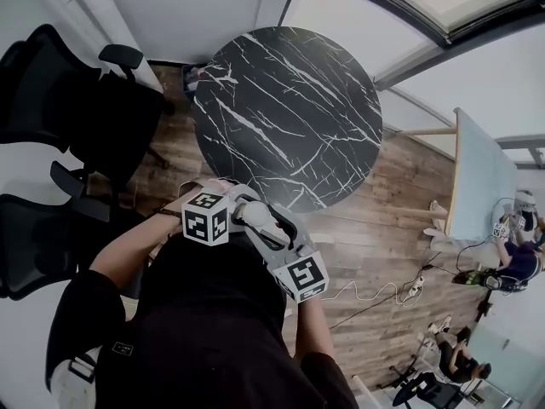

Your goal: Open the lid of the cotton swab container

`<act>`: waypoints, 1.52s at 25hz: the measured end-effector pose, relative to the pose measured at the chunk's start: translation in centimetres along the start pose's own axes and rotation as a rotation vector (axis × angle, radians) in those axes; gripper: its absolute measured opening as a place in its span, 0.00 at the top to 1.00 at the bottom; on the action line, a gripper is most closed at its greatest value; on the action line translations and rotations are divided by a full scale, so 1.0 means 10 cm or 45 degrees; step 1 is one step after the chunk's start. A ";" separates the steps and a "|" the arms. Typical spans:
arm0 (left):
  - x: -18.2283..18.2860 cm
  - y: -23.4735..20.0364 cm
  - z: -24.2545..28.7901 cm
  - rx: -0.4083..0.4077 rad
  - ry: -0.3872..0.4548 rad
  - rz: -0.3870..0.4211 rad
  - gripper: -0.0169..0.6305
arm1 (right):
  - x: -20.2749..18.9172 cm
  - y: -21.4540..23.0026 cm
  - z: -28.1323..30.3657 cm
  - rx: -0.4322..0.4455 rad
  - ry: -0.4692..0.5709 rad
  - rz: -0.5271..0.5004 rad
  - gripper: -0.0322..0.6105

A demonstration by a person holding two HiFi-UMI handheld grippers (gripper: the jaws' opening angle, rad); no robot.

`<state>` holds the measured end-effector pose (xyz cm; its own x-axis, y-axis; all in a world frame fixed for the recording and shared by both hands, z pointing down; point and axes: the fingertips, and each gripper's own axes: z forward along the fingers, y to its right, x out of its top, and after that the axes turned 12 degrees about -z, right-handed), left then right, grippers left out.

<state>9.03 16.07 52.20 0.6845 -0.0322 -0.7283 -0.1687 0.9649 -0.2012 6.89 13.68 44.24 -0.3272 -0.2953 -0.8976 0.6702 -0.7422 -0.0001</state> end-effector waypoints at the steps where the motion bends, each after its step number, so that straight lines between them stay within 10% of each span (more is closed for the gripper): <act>1: 0.01 -0.01 0.00 0.008 0.004 0.012 0.58 | 0.00 0.00 -0.01 0.002 0.001 -0.003 0.57; 19: -0.02 0.08 0.04 -0.008 -0.005 0.092 0.58 | -0.01 0.02 -0.08 0.093 0.032 0.234 0.58; 38: -0.06 0.19 0.09 -0.061 -0.028 0.081 0.58 | 0.14 0.10 -0.06 0.082 0.090 0.177 0.58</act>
<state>8.96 18.15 52.86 0.6864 0.0352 -0.7264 -0.2461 0.9511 -0.1865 7.55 12.89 42.69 -0.1848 -0.3565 -0.9158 0.6611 -0.7346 0.1526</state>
